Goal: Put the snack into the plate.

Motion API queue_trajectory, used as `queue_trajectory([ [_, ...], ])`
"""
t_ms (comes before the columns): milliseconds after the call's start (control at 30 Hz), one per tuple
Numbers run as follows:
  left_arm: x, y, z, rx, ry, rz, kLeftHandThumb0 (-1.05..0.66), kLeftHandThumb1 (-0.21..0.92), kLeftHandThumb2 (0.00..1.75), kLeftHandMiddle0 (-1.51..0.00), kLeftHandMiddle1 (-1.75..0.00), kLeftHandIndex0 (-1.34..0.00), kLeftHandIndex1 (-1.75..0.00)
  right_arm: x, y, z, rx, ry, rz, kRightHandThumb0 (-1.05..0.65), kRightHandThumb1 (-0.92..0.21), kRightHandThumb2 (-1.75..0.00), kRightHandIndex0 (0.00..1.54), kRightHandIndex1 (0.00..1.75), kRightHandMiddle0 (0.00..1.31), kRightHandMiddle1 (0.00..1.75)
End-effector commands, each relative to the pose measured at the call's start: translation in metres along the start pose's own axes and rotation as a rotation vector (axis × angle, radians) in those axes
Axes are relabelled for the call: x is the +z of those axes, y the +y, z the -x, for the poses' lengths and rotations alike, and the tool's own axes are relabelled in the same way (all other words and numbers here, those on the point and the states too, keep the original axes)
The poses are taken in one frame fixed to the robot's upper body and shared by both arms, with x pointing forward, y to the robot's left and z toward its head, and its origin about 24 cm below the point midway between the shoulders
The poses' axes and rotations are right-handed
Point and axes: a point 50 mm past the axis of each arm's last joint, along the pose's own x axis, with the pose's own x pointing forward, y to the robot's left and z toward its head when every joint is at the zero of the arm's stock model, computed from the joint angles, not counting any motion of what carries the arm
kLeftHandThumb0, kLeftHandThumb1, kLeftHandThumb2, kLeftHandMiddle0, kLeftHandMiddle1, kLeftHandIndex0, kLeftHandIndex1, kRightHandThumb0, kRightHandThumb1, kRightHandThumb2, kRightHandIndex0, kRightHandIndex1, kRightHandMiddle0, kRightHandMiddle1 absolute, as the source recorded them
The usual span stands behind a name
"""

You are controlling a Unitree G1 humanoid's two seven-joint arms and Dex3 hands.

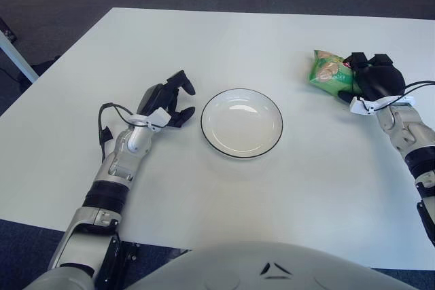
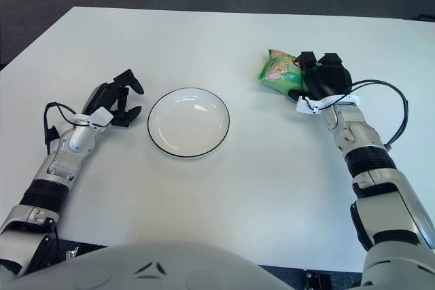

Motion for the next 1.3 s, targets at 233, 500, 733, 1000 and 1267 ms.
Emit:
queue_trajectory([
  [233,-0.013,-0.017,0.018,-0.058,0.088,0.012,-0.43,0.47,1.12,-1.18,-1.75,-0.49,-1.75,0.002,0.001,0.012,0.019,-0.027,-0.188,0.00,0.02,-1.61,0.92,1.49,0.67,1.75],
  [500,-0.013,-0.018,0.017,-0.057,0.074,0.004,-0.43,0.47,1.13,-1.19,-1.75,-0.49,-1.75,0.040,-0.049,-0.007,-0.131,-0.103,-0.241,0.00,-0.08,-1.59,0.78,1.71,0.58,1.75],
  [733,-0.014,-0.019,0.017,-0.067,0.074,0.011,-0.43,0.47,1.13,-1.19,-1.75,-0.49,-1.75,0.053,-0.069,-0.003,-0.203,-0.159,-0.263,0.00,0.05,-1.73,0.86,1.74,0.68,1.74],
  [1000,-0.015,-0.019,0.016,-0.063,0.070,-0.005,-0.43,0.47,1.13,-1.20,-1.75,-0.50,-1.75,0.077,-0.092,-0.010,-0.271,-0.233,-0.299,0.00,0.06,-1.75,0.87,1.75,0.70,1.73],
  [1267,-0.015,-0.019,0.017,-0.068,0.073,-0.003,-0.43,0.46,1.14,-1.21,-1.75,-0.50,-1.75,0.094,-0.111,-0.015,-0.322,-0.307,-0.327,0.00,0.06,-1.74,0.87,1.74,0.68,1.75],
])
